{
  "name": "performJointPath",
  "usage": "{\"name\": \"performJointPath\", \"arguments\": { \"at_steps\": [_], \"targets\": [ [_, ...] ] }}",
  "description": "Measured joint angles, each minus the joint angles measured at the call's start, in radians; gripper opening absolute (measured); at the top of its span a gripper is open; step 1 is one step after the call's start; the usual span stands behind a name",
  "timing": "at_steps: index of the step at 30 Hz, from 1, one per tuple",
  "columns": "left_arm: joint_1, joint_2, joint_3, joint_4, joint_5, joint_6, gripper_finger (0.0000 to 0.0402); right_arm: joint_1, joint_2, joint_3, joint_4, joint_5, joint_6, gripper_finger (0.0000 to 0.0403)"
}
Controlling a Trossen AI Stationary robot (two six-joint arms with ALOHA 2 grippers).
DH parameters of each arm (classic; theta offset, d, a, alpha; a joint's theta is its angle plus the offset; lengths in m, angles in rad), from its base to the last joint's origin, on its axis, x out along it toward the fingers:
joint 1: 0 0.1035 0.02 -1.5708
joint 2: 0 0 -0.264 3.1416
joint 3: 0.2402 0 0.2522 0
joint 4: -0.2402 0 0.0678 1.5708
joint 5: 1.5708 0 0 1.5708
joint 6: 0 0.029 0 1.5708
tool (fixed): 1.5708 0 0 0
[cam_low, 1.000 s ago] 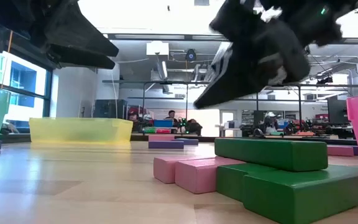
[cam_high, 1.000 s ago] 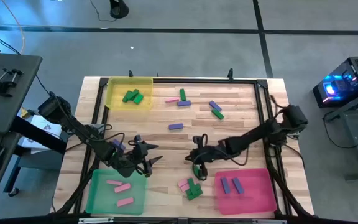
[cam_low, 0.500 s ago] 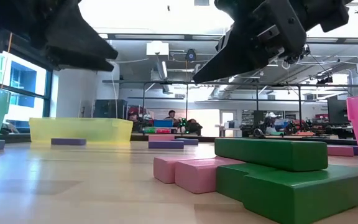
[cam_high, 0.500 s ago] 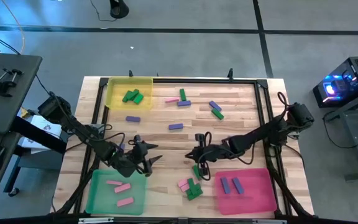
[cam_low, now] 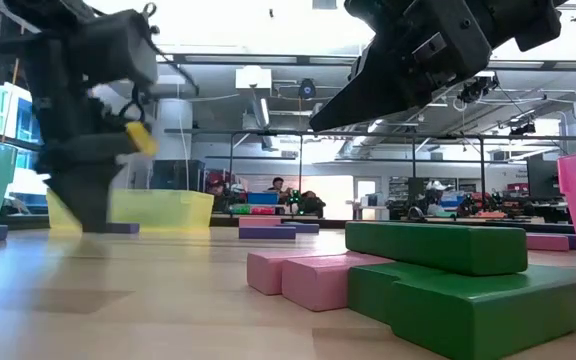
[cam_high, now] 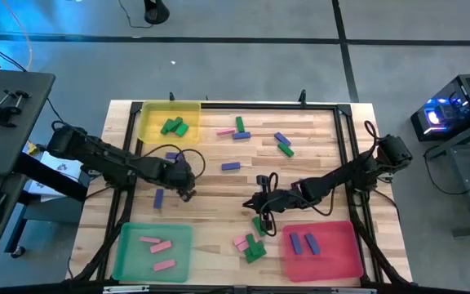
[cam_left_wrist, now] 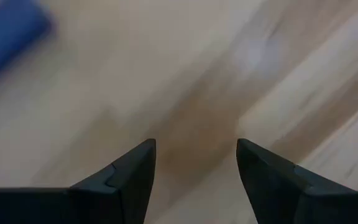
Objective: Sort blocks
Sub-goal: Put the violet block into the pink bin
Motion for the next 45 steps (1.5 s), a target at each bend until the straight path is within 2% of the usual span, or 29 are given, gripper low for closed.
{"name": "performJointPath", "arguments": {
  "at_steps": [3,7,11,16,22,29,34,38,45],
  "targets": [
    [-0.007,-0.009,0.000,-0.153,0.077,-0.034,0.0201,0.000,0.000,0.000,-0.004,0.000,0.001,0.0000],
    [-0.068,-0.032,0.000,-0.321,0.088,-0.125,0.0196,0.000,0.000,0.000,-0.003,0.000,0.000,0.0000],
    [-0.136,-0.057,0.000,-0.386,0.115,-0.198,0.0196,0.000,0.000,0.000,-0.004,0.000,-0.001,0.0000],
    [-0.225,-0.073,0.000,-0.369,0.131,-0.296,0.0196,0.000,0.000,0.000,-0.007,0.000,-0.002,0.0000],
    [-0.294,-0.072,0.000,-0.352,0.196,-0.439,0.0196,0.000,0.000,0.000,-0.009,-0.001,-0.002,0.0000],
    [-0.310,-0.074,-0.019,-0.322,0.214,-0.530,0.0194,0.000,0.000,0.000,-0.020,-0.004,-0.002,0.0000],
    [-0.307,-0.084,-0.104,-0.188,0.261,-0.548,0.0185,0.009,0.000,0.000,-0.029,-0.007,-0.002,0.0000],
    [-0.304,-0.084,-0.106,-0.182,0.249,-0.546,0.0161,0.020,0.010,-0.001,-0.025,-0.008,0.000,0.0000],
    [-0.296,-0.080,-0.091,-0.179,0.219,-0.441,0.0072,0.026,0.021,-0.002,-0.029,0.001,0.035,0.0000]
  ]
}}
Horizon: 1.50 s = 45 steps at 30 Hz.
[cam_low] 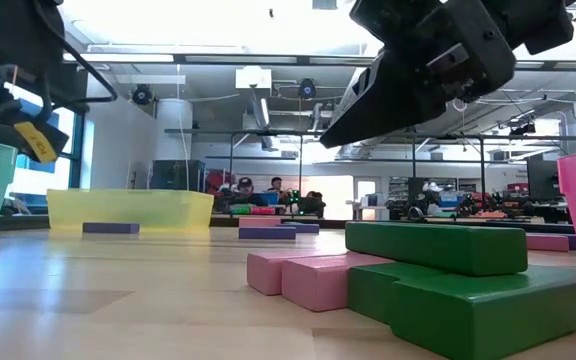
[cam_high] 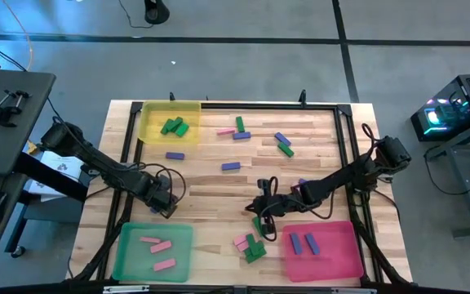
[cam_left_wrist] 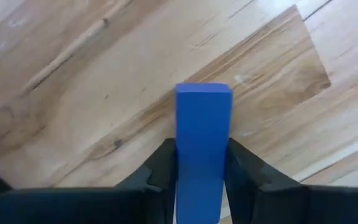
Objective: Sort blocks
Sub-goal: Put the violet block into the pink bin
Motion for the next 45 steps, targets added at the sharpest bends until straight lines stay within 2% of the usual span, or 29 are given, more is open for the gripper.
{"name": "performJointPath", "arguments": {
  "at_steps": [5,8,10,12,15,20,23,26,29,33,38,45],
  "targets": [
    [-0.001,0.003,0.029,0.013,-0.072,0.052,0.0072,0.025,0.000,0.000,0.003,0.122,0.042,0.0000],
    [0.006,0.002,0.092,0.092,-0.282,0.114,0.0072,0.035,0.000,0.000,0.003,0.173,0.070,0.0000],
    [0.006,-0.007,0.130,0.147,-0.368,0.189,0.0072,0.032,0.000,0.000,0.010,0.174,0.098,0.0000],
    [0.017,-0.003,0.159,0.262,-0.416,0.301,0.0072,0.025,0.003,0.000,0.012,0.170,0.142,0.0000],
    [0.035,-0.008,0.185,0.534,-0.492,0.540,0.0072,0.010,0.017,0.000,0.011,0.164,0.252,0.0000],
    [0.055,-0.005,0.185,0.960,-0.487,0.921,0.0072,-0.029,0.046,0.000,0.039,0.060,0.321,0.0023],
    [0.063,-0.005,0.185,1.118,-0.473,1.076,0.0072,-0.035,0.066,0.000,0.144,0.007,0.301,0.0066],
    [0.072,-0.001,0.185,1.214,-0.438,1.165,0.0072,-0.034,0.087,0.000,0.315,-0.039,0.192,0.0116],
    [0.072,0.006,0.185,1.275,-0.413,1.217,0.0072,-0.021,0.097,0.000,0.487,-0.040,0.066,0.0153],
    [0.071,0.022,0.185,1.327,-0.386,1.255,0.0072,-0.017,0.097,0.011,0.607,0.045,0.039,0.0168],
    [0.070,0.053,0.185,1.378,-0.339,1.274,0.0072,-0.022,0.097,0.047,0.628,0.058,0.005,0.0170],
    [0.068,0.084,0.185,1.406,-0.337,1.283,0.0072,-0.023,0.097,0.097,0.608,0.065,-0.045,0.0170]
  ]
}}
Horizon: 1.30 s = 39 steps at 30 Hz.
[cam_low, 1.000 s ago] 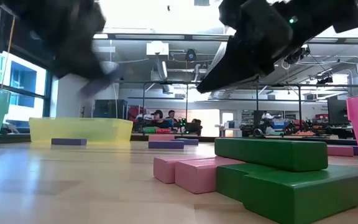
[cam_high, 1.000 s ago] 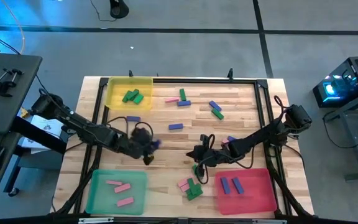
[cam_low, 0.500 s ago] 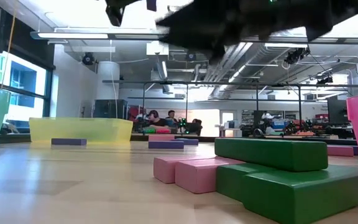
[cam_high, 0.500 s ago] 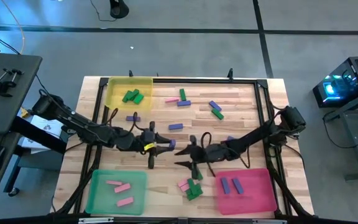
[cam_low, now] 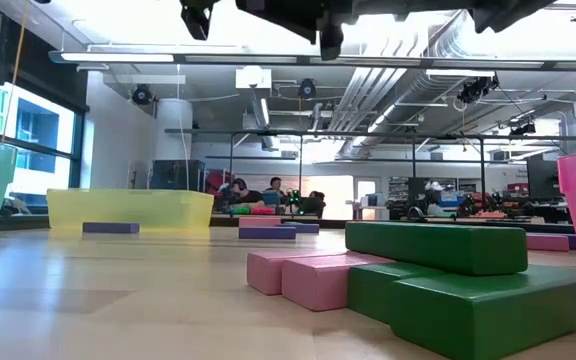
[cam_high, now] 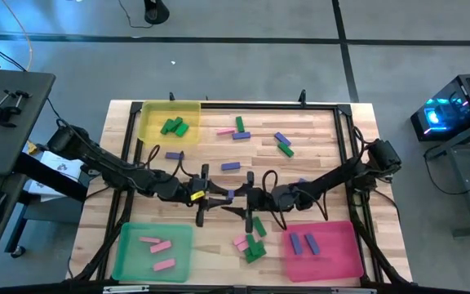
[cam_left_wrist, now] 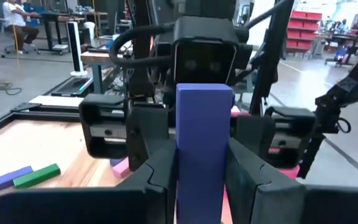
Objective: Sort blocks
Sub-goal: Put the violet block into the pink bin
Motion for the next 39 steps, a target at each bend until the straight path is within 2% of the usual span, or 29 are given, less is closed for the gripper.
{"name": "performJointPath", "arguments": {
  "at_steps": [4,9,11,13,15,19,23,26,28,34,39],
  "targets": [
    [-0.005,0.004,0.000,0.001,0.000,0.000,0.0072,0.000,0.000,0.006,-0.005,0.005,-0.001,0.0151],
    [-0.005,0.003,0.001,-0.014,0.006,0.012,0.0071,0.003,0.000,0.006,-0.035,0.030,0.007,0.0076],
    [-0.005,0.003,0.001,-0.028,0.006,0.010,0.0087,0.010,0.000,0.006,-0.051,0.046,0.007,0.0075],
    [-0.005,0.003,0.002,-0.051,0.003,-0.001,0.0122,0.026,-0.001,0.007,-0.088,0.101,0.003,0.0075],
    [-0.005,0.003,0.001,-0.073,-0.001,-0.003,0.0161,0.057,-0.015,0.006,-0.170,0.176,0.030,0.0075],
    [-0.006,0.003,0.001,-0.141,-0.005,-0.015,0.0219,0.146,-0.084,0.006,-0.451,0.322,0.170,0.0075],
    [-0.004,0.003,0.001,-0.173,-0.022,-0.056,0.0240,0.260,-0.178,0.006,-0.781,0.345,0.471,0.0075],
    [-0.004,0.003,0.001,-0.181,-0.022,-0.056,0.0242,0.367,-0.230,0.006,-0.999,0.308,0.738,0.0075],
    [-0.004,0.003,0.001,-0.178,-0.022,-0.055,0.0240,0.435,-0.249,0.006,-1.122,0.245,0.912,0.0075],
    [-0.004,0.003,0.001,-0.189,-0.021,-0.055,0.0239,0.600,-0.231,0.006,-1.434,-0.061,1.452,0.0075],
    [-0.004,0.003,0.001,-0.205,-0.021,-0.054,0.0239,0.672,-0.192,0.005,-1.560,-0.281,1.699,0.0075]
  ]
}}
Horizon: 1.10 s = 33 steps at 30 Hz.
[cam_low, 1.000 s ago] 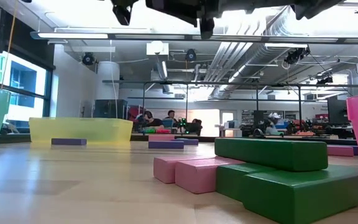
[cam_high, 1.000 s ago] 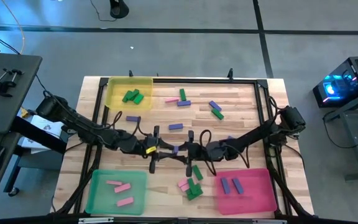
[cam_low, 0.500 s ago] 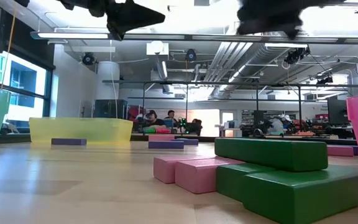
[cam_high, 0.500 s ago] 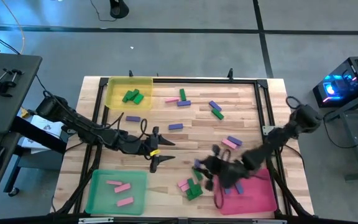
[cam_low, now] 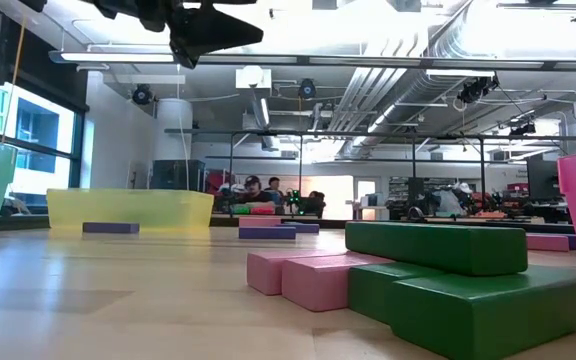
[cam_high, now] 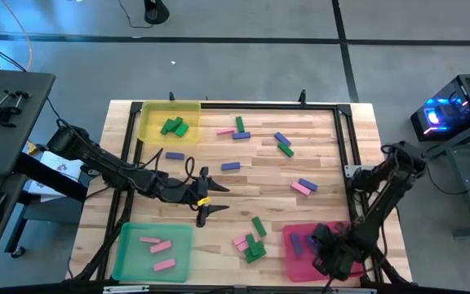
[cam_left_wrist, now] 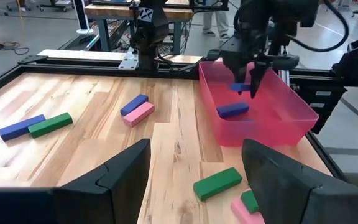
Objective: Sort blocks
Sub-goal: Put the violet block into the pink bin
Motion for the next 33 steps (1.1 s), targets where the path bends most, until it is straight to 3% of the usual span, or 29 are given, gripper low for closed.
{"name": "performJointPath", "arguments": {
  "at_steps": [6,14,28,33],
  "targets": [
    [0.000,0.002,0.000,-0.002,0.000,0.001,0.0239,0.016,0.036,-0.001,-0.059,-0.108,0.074,0.0075],
    [0.000,0.003,0.000,-0.002,0.000,0.001,0.0239,0.015,0.046,-0.057,-0.009,-0.112,0.073,0.0078],
    [0.000,0.003,0.000,-0.002,-0.012,0.001,0.0239,-0.025,0.044,-0.093,-0.012,-0.117,0.026,0.0151],
    [0.000,0.003,0.000,-0.002,-0.013,0.001,0.0239,-0.039,0.045,-0.048,-0.059,-0.108,-0.015,0.0159]
  ]
}}
